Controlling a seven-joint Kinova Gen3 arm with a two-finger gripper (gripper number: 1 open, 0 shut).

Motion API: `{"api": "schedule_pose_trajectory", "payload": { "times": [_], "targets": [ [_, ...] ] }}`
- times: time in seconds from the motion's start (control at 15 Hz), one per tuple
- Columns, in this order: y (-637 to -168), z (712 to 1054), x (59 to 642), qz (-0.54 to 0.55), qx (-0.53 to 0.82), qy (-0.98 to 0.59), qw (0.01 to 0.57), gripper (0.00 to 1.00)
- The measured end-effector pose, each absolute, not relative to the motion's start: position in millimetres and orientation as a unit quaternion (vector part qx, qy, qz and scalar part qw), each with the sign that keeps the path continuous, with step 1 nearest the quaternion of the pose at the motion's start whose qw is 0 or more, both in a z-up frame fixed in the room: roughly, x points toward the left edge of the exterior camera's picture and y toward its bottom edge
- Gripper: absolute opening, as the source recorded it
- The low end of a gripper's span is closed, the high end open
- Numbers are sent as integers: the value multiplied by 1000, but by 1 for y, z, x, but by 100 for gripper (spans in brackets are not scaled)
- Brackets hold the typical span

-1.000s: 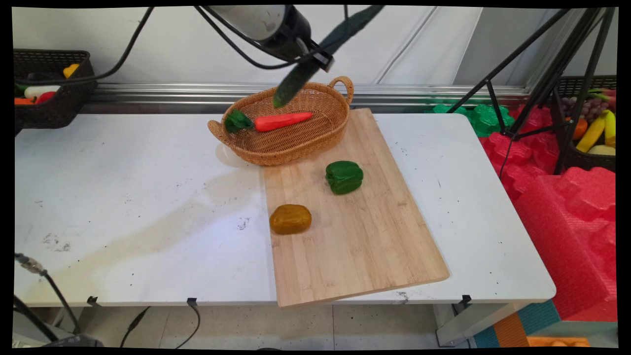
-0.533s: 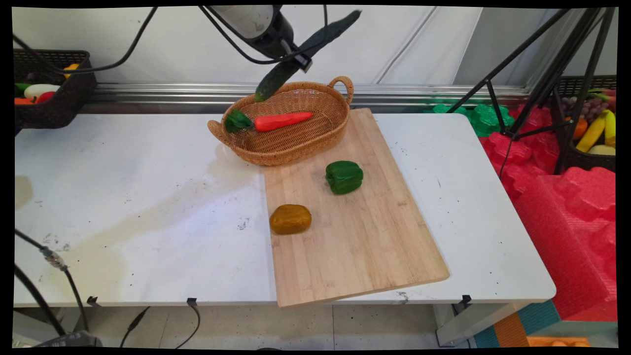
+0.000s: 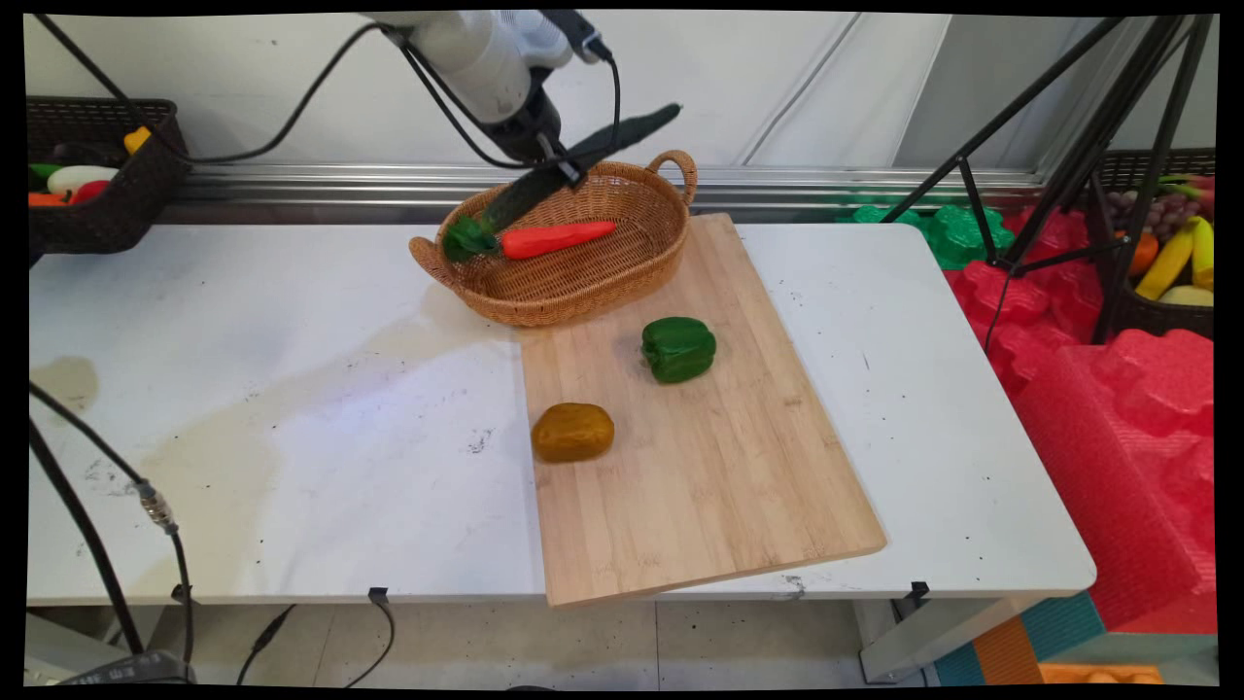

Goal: Place the picked object in the vegetable basket

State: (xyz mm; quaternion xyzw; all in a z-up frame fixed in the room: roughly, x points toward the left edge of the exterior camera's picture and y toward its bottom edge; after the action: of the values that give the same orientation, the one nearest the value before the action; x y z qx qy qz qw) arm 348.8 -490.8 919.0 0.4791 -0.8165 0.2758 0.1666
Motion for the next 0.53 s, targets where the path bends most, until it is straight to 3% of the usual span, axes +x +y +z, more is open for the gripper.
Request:
{"api": "schedule_pose_trajectory", "payload": {
  "times": [0.53],
  "targets": [
    [-505,878,365,256,481,-824,155,0]
  ]
}}
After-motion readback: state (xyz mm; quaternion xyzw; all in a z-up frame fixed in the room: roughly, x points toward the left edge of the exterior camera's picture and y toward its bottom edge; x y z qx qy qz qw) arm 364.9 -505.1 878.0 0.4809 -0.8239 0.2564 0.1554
